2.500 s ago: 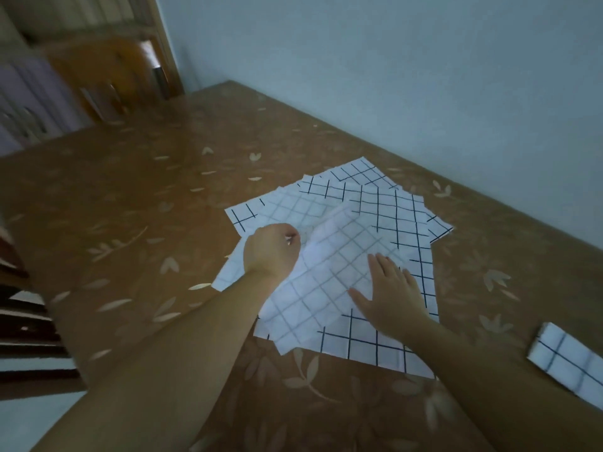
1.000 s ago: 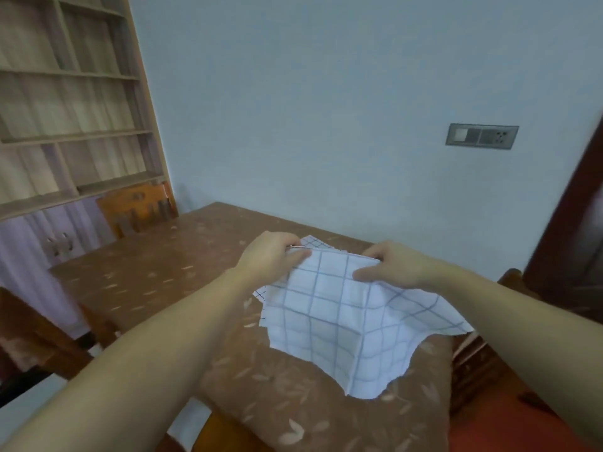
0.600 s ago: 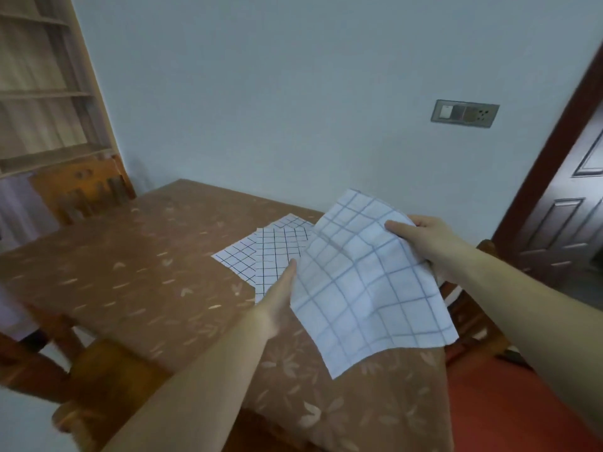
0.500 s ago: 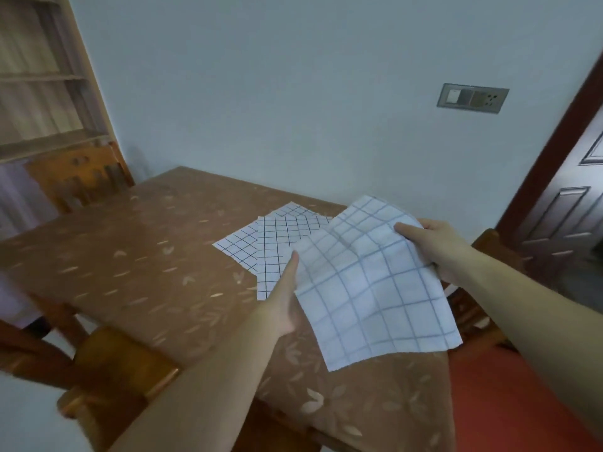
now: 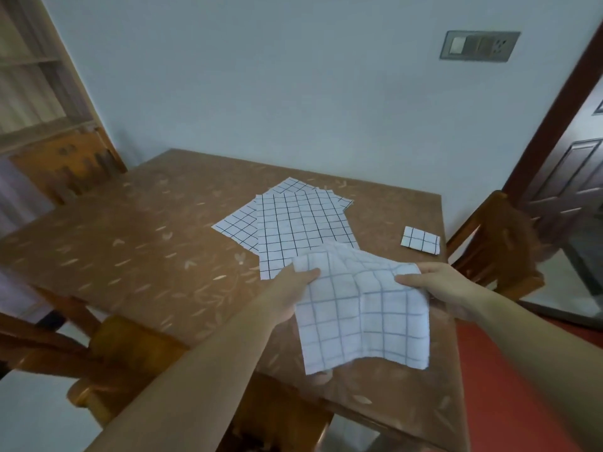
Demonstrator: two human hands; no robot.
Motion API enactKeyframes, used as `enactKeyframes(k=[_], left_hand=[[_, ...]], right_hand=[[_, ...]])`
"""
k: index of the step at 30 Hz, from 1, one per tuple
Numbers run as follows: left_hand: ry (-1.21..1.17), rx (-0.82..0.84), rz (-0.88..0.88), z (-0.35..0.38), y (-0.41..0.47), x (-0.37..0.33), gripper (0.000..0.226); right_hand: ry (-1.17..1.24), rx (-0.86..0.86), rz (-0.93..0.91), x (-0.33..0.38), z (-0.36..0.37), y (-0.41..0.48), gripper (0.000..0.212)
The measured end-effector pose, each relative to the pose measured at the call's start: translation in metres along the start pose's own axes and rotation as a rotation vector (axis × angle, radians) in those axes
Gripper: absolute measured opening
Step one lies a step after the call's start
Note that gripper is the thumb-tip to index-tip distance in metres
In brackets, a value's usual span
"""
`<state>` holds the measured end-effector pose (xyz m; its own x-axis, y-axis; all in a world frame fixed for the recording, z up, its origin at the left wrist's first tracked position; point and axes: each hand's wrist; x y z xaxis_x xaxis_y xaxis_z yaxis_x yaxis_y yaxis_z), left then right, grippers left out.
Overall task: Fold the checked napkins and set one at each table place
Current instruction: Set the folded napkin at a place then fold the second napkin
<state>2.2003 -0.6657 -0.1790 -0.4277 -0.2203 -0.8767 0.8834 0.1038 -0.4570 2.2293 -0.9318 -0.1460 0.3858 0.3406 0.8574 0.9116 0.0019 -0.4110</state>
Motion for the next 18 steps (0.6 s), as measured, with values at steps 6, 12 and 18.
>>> enactKeyframes(k=[6,12,18], left_hand=[[0.071,0.194,0.056,-0.001,-0.020,-0.036,0.040],[-0.024,0.213,0.100,-0.006,-0.029,-0.051,0.046],[0.098,0.230,0.133,-0.017,-0.021,-0.044,0.025]], right_hand=[[0.178,0.091,0.027,0.034,-0.016,-0.010,0.039],[0.141,0.087,-0.113,0.052,-0.013,-0.014,0.026],[0.177,0.223,-0.014,0.041,-0.012,-0.010,0.034]])
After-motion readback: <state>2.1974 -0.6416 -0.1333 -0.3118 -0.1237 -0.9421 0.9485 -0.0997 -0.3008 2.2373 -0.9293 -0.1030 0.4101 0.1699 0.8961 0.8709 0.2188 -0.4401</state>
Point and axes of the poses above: each hand's wrist, its own y-axis towards the middle knuckle, its own z-axis out of the palm, x = y × z, and after that the axes turned 7 degrees about -x, right-handed
